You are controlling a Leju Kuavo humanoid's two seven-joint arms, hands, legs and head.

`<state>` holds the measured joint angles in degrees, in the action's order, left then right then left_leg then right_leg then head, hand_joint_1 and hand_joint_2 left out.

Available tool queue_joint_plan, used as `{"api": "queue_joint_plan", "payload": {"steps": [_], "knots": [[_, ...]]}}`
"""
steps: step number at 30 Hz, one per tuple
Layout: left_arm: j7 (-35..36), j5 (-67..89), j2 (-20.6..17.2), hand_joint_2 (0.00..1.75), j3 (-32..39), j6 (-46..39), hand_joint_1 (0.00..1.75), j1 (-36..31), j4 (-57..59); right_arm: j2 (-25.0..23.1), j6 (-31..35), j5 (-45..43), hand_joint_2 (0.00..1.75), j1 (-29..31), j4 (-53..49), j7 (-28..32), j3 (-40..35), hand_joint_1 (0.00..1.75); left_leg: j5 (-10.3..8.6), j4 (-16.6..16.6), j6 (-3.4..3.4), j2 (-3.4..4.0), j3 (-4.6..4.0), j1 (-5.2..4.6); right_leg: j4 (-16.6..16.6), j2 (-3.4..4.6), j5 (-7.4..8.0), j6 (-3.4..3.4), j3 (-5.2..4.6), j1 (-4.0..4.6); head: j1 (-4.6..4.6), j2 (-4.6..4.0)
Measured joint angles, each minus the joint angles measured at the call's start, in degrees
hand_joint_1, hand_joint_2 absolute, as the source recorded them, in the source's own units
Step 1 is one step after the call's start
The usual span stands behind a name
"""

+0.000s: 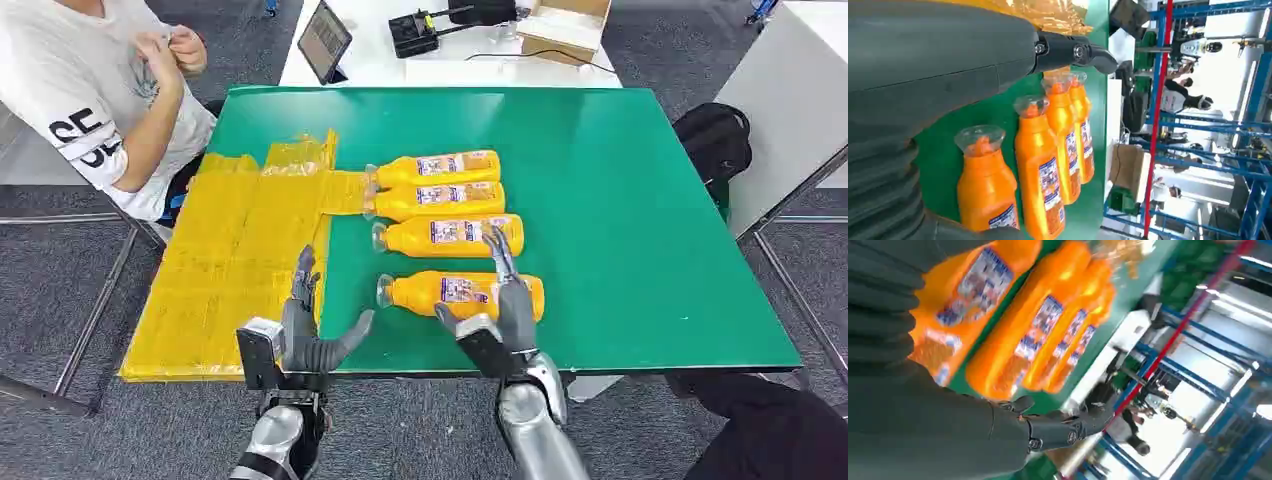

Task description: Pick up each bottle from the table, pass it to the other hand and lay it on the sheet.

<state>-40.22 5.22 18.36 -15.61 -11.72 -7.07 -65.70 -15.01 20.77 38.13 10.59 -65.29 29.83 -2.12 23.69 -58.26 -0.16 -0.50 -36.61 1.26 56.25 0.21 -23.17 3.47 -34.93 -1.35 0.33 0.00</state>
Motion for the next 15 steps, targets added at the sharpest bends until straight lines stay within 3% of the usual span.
{"api": "queue_joint_plan", "payload": {"steps": [7,15], "knots": [[0.0,0.22,0.0,1.75,0.44,0.09,0.0,0.35,-1.25,3.78,-3.66,9.24,1.75,3.79,3.52,-8.15,-5.2,0.0,-0.01,0.0,0.0,-0.01,0.0,0.0,0.01,0.0,0.0,0.0,0.03,0.0,0.02,0.0],[0.0,0.87,0.0,1.75,1.36,0.98,0.0,0.58,-1.73,7.08,-9.05,12.73,1.75,11.01,14.43,-13.24,-9.2,0.0,-0.02,0.0,0.0,-0.05,0.0,0.0,0.01,-0.01,0.01,0.01,0.03,0.0,0.02,0.0]]}}
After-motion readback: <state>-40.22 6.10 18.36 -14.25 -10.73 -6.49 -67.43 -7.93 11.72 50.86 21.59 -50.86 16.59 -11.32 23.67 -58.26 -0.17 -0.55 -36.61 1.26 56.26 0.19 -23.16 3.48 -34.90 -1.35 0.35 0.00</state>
